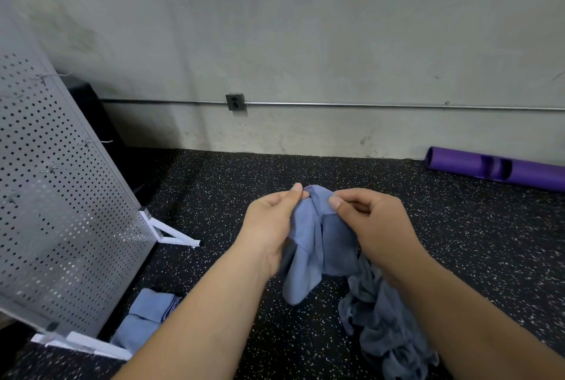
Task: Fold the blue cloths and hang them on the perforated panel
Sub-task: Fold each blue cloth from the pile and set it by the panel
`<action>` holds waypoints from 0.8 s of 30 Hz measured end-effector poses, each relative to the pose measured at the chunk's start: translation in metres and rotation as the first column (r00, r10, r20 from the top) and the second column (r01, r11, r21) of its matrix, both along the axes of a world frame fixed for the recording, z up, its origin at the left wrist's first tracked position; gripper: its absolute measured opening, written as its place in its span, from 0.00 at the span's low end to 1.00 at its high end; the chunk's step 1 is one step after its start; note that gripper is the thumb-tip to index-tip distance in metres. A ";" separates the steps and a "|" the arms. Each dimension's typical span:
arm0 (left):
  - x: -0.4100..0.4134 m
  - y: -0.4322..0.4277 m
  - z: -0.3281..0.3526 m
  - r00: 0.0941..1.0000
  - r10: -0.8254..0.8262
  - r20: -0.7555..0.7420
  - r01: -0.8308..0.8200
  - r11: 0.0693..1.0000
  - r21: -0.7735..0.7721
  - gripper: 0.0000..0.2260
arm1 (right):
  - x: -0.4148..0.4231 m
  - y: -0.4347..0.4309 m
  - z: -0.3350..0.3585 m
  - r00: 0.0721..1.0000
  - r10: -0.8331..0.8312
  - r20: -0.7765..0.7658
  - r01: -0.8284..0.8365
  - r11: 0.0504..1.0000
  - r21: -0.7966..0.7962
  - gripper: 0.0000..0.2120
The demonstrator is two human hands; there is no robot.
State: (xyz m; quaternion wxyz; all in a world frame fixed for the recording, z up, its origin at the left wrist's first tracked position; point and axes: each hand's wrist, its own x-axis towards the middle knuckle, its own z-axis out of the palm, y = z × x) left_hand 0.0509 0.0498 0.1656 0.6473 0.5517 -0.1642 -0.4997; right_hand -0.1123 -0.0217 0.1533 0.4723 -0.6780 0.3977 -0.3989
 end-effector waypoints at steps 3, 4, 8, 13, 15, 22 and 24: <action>0.002 -0.002 -0.005 0.994 -0.033 0.100 0.028 0.998 0.051 0.07 | -0.001 -0.001 0.001 0.996 -0.023 0.083 0.014 0.994 0.107 0.06; 0.002 -0.002 -0.008 0.991 -0.050 0.124 0.043 0.997 0.059 0.08 | 0.000 -0.001 0.002 0.994 -0.033 0.104 0.019 0.990 0.136 0.06; -0.002 -0.003 -0.009 0.988 -0.103 0.111 0.098 0.994 0.052 0.08 | 0.000 -0.001 0.003 0.987 -0.052 0.155 0.023 0.982 0.187 0.06; -0.009 -0.003 -0.009 0.984 -0.157 -0.085 0.154 0.987 -0.034 0.08 | 0.001 0.003 -0.004 1.000 0.025 0.004 -0.025 0.998 0.059 0.06; -0.010 -0.002 -0.010 0.977 -0.162 -0.138 0.155 0.986 -0.059 0.10 | 0.002 0.003 -0.008 0.995 0.037 -0.092 -0.038 0.999 -0.008 0.07; -0.009 -0.002 -0.010 0.984 -0.014 -0.177 0.011 1.000 -0.013 0.12 | 0.004 0.008 -0.012 0.963 -0.028 -0.269 -0.052 0.956 -0.288 0.12; -0.007 -0.003 -0.011 0.985 0.020 -0.170 -0.023 1.000 -0.015 0.12 | 0.003 0.009 -0.010 0.937 0.008 -0.348 -0.151 0.910 -0.385 0.15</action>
